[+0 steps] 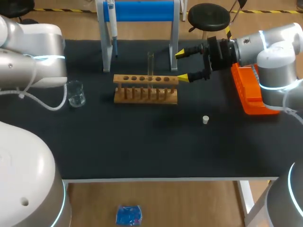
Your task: Invert the test tube, pick up the pipette, mount the tip to pipette, aspirate from beaker and dispense into the tube, eject the tip, return the pipette, and cap with the stopper.
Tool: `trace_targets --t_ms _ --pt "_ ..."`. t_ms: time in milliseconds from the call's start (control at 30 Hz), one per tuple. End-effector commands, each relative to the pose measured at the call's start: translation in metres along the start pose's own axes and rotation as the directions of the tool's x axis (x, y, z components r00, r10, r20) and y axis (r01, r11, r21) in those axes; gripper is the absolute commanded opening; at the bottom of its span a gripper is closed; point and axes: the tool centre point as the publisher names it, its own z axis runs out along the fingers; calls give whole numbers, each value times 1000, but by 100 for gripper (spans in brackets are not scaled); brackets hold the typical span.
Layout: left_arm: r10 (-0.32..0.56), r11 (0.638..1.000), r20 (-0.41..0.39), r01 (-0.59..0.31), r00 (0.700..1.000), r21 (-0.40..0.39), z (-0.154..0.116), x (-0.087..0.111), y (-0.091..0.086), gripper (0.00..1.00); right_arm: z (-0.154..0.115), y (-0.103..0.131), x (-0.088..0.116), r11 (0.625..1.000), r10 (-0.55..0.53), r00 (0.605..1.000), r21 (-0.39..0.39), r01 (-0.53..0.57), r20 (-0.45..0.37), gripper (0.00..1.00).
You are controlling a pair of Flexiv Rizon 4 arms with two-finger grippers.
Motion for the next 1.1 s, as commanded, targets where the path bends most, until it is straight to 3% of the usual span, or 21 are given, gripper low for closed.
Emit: trace_targets --t_ms 33,600,1100 --pt "-10 1000 1 10 1000 -8 10 -1 -3 73 0 0 0 1000 -1 1000 1 1 0 100" --pt "-76 997 6 76 997 -29 26 -7 2 50 0 0 0 1000 -1 1000 1 1 0 100" --pt "-83 996 7 83 997 -44 36 -6 2 45 0 0 0 1000 -1 1000 1 1 0 100"
